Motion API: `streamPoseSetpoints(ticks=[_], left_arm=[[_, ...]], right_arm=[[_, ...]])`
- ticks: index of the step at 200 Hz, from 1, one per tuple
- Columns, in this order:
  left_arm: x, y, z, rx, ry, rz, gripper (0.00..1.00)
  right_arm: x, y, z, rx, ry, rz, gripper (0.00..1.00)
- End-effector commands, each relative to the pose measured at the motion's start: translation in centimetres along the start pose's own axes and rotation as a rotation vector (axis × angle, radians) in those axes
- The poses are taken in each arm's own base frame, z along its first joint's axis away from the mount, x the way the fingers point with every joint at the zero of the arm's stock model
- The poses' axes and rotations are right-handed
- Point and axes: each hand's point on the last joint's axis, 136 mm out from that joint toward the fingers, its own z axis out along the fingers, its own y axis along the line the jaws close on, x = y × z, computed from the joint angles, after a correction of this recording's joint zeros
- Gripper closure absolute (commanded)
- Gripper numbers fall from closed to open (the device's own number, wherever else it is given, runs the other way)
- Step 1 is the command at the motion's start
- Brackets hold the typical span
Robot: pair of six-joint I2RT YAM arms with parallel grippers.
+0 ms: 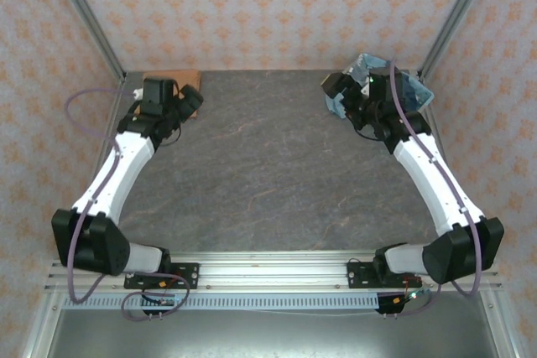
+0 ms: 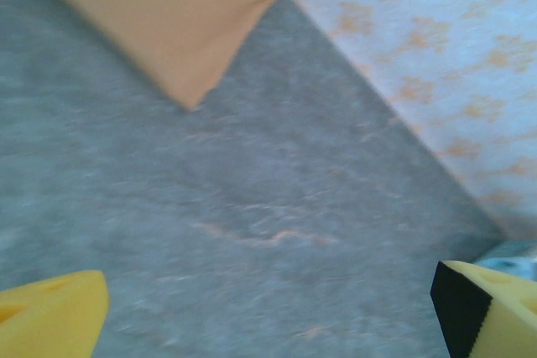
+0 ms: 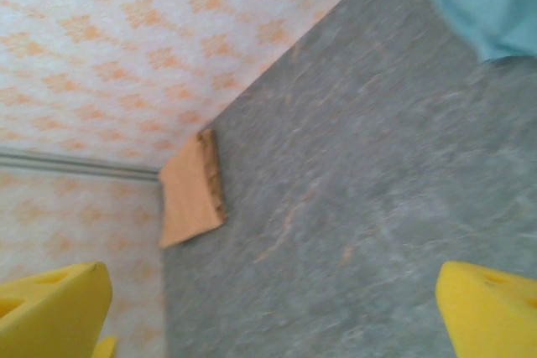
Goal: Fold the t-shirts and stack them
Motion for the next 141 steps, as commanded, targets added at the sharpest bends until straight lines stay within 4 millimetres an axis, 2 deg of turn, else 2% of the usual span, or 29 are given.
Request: streamPoseSetpoints(ticks=[1,11,23,29,42,52,68,73,93,107,124,141], left_arm=[[-1.2,4.3,-3.7,-0.156,-0.133,0.097,0.00],[-1.5,5.5,-5.1,-0.202,-0.177,0.113,0.00],[-2.2,7.8,-6.8,-0.304,-0.274,0.116,0.00],[-2.5,8.5,-7.2,-0.325,-0.315,0.146,0.00],[-2.5,9.3,-6.5,-0.314,-0.386,0.234,0.00],[-1.7,10.0,-4.9,-0.300,-0.418,0.368,0.00],[0.0,11.7,-2.5,-0.326,-0.419,0.496,0.00],[0.4,11.7,-1.8,-0.309,-0.417,0.535,0.00],[2.1,12.2,1.1,-0.267,-0.402,0.596,0.00],[2.8,12.4,3.0,-0.260,-0.377,0.605,0.00],[3.1,12.2,5.2,-0.243,-0.369,0.615,0.00],[2.5,11.2,6.9,-0.215,-0.370,0.634,0.00]], right_arm=[[-1.2,-4.9,-3.0,0.219,-0.142,-0.117,0.01],[-1.9,-7.2,-4.6,0.337,-0.217,-0.119,0.01],[-2.8,-9.7,-5.6,0.459,-0.289,-0.155,0.01],[-2.7,-10.6,-5.3,0.475,-0.298,-0.213,0.01],[-2.9,-11.5,-4.3,0.415,-0.374,-0.326,0.01],[-3.4,-12.4,-4.2,0.382,-0.498,-0.359,0.01],[-2.5,-15.8,-3.5,0.407,-0.613,-0.460,0.01],[-2.2,-17.0,-3.3,0.429,-0.631,-0.470,0.01],[-0.8,-22.0,-2.1,0.568,-0.546,-0.496,0.01],[-0.3,-24.3,-1.2,0.616,-0.504,-0.493,0.00],[-0.2,-26.1,-0.1,0.640,-0.486,-0.479,0.00],[-1.1,-25.2,1.4,0.584,-0.490,-0.505,0.00]])
